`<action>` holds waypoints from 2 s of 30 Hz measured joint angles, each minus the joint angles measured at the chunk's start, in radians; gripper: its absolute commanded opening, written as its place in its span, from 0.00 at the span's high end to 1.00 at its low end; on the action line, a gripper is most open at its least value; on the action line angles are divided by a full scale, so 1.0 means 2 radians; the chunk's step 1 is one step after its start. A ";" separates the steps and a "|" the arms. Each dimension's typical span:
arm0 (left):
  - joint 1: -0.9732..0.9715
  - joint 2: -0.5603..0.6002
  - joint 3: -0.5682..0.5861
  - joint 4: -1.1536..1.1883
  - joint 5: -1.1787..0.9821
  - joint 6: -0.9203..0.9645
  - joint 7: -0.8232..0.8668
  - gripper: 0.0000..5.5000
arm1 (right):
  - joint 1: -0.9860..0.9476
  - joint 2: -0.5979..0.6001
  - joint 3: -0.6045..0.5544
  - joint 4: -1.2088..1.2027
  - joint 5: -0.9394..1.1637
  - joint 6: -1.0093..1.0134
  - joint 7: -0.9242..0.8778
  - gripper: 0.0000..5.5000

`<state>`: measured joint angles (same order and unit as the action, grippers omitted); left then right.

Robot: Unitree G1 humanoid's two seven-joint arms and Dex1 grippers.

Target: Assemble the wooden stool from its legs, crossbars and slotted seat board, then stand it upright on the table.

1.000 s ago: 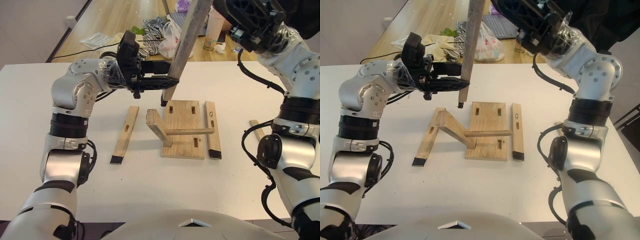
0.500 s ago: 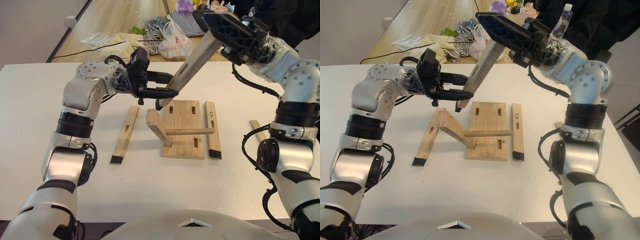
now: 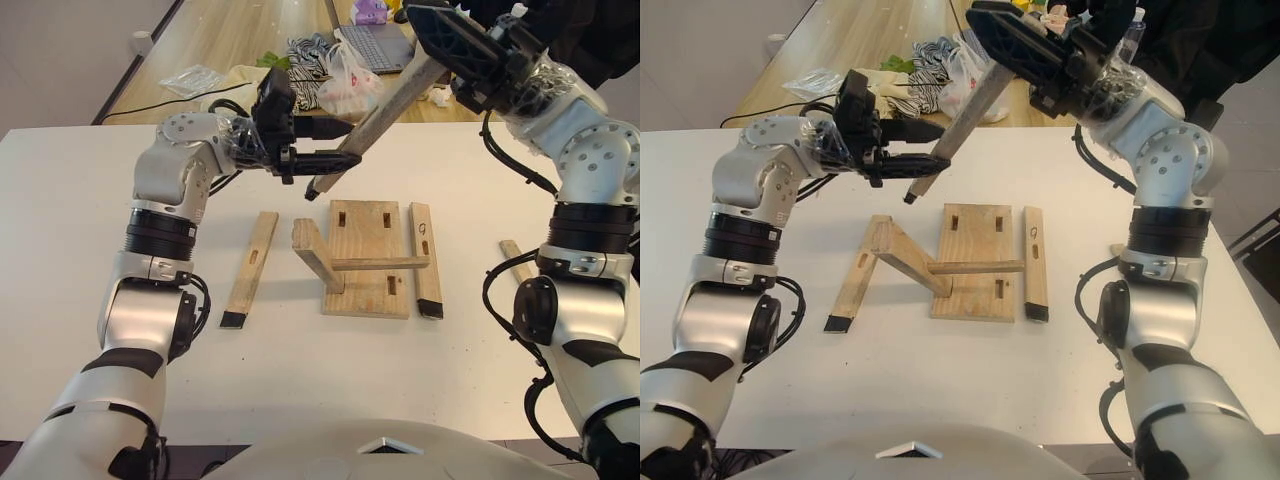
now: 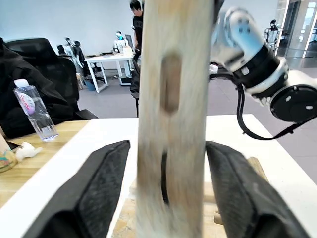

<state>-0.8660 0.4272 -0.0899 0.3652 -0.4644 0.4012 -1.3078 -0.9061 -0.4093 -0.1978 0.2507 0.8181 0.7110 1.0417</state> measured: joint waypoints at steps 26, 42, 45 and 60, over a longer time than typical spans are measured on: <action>0.095 0.002 0.141 -0.080 -0.098 0.068 0.138 0.37 | 0.224 -0.119 -0.046 -0.094 0.018 0.053 0.086 0.63; 0.101 -0.001 0.139 -0.085 -0.098 0.068 0.141 0.37 | 0.226 -0.158 0.004 -0.108 -0.013 -0.005 0.122 0.63; 0.103 -0.001 0.139 -0.087 -0.098 0.068 0.143 0.37 | 0.220 -0.159 0.006 -0.108 -0.014 -0.004 0.123 0.63; 0.119 -0.007 0.139 -0.087 -0.098 0.059 0.149 0.37 | 0.206 -0.180 0.020 -0.103 -0.022 -0.001 0.154 0.63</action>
<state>-0.6277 0.4126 0.1878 0.1909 -0.6604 0.5186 -1.0095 -0.4939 -0.7700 -0.1569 0.0442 0.7742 0.7099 1.3497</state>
